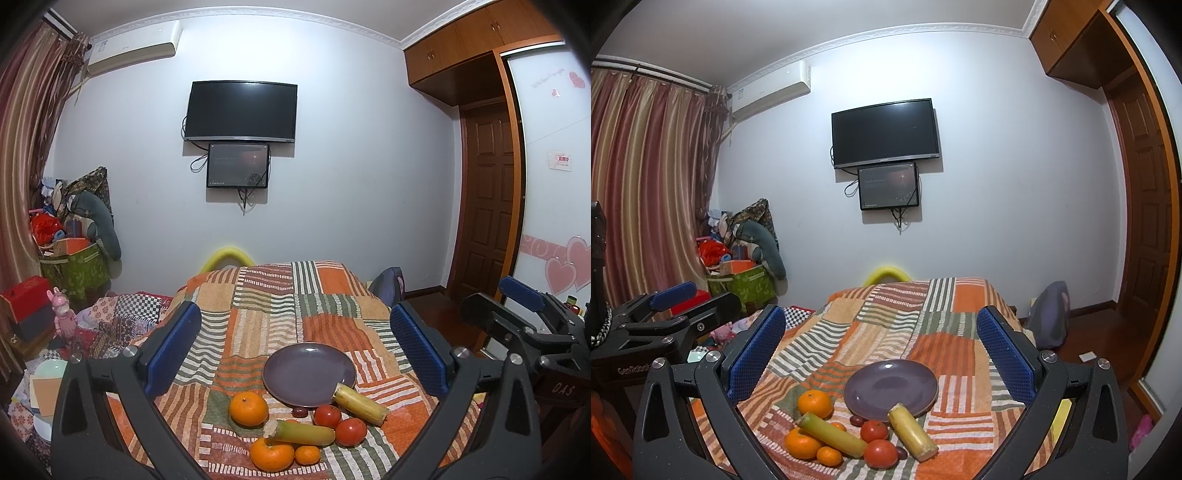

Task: Organize fruits
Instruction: 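Grasp the short yellow cylinder with the right tool while the left tool grasps the large orange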

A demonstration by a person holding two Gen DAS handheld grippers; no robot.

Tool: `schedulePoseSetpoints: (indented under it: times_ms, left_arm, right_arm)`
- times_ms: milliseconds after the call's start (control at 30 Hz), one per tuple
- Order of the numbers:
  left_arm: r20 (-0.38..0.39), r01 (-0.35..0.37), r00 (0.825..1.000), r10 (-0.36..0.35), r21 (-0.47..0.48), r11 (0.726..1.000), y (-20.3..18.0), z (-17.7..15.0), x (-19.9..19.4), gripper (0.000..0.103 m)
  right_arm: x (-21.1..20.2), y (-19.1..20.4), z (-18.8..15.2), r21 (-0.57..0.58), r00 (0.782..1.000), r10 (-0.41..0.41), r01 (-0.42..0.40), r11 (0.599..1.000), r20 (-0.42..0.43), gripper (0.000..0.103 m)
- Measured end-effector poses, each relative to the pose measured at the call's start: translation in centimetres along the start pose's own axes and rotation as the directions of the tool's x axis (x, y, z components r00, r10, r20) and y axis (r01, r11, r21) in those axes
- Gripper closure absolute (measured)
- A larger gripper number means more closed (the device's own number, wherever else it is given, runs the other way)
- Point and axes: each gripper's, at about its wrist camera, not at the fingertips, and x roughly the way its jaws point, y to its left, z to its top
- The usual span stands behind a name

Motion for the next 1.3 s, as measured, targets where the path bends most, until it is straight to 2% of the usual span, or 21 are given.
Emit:
schedulePoseSetpoints:
  times_ms: [133, 200, 267, 367, 500, 567, 633, 700, 933, 1133, 1300]
  left_arm:
    - [-0.022, -0.003, 1.000, 0.002, -0.005, 1.000, 0.6, -0.5, 0.8, 0.000]
    - [-0.057, -0.008, 0.998, 0.007, -0.011, 1.000, 1.1, -1.0, 1.7, 0.008]
    - [-0.081, -0.013, 0.997, 0.012, -0.011, 1.000, 1.5, -1.3, 2.3, 0.016]
    - [-0.140, -0.028, 0.990, 0.027, -0.006, 1.000, 2.3, -2.2, 3.7, 0.020]
    - [-0.222, -0.028, 0.975, 0.025, -0.008, 1.000, 3.7, -3.6, 5.8, 0.031]
    - [-0.264, -0.033, 0.964, 0.029, -0.010, 0.999, 4.5, -4.4, 6.9, 0.034]
    - [-0.309, -0.037, 0.951, 0.030, -0.016, 0.999, 5.4, -5.3, 8.3, 0.037]
    - [-0.348, -0.046, 0.937, 0.036, -0.020, 0.999, 6.2, -6.0, 9.4, 0.046]
    - [-0.468, -0.061, 0.883, 0.037, -0.035, 0.998, 8.3, -9.1, 13.3, 0.050]
    - [-0.574, -0.055, 0.819, 0.022, -0.040, 0.998, 9.2, -12.0, 16.9, 0.050]
    - [-0.619, -0.046, 0.785, 0.011, -0.041, 0.998, 9.2, -13.5, 18.9, 0.050]
  right_arm:
    - [0.7, -0.4, -0.4, -0.017, 1.000, -0.006, 0.005, 1.000, -0.023, 0.000]
    - [1.2, -0.6, -0.7, -0.029, 0.999, -0.011, 0.010, 1.000, -0.041, 0.001]
    - [1.7, -0.9, -1.1, -0.037, 0.998, -0.009, 0.006, 0.999, -0.067, 0.010]
    - [2.8, -1.1, -2.0, -0.051, 0.993, -0.007, 0.001, 0.999, -0.119, 0.019]
    - [4.3, -1.9, -3.6, -0.056, 0.980, -0.004, -0.007, 0.998, -0.199, 0.033]
    - [4.9, -2.5, -4.2, -0.038, 0.973, 0.003, -0.013, 0.999, -0.233, 0.041]
    - [5.7, -3.3, -5.0, -0.018, 0.961, 0.011, -0.016, 1.000, -0.278, 0.049]
    - [6.7, -3.9, -5.8, -0.006, 0.946, 0.014, -0.016, 1.000, -0.324, 0.056]
    - [9.2, -5.3, -8.5, -0.005, 0.898, 0.001, -0.003, 1.000, -0.441, 0.057]
    - [11.6, -6.1, -10.8, 0.008, 0.845, 0.013, -0.011, 1.000, -0.535, 0.057]
    - [13.3, -6.4, -12.6, 0.040, 0.804, 0.053, -0.036, 0.999, -0.592, 0.057]
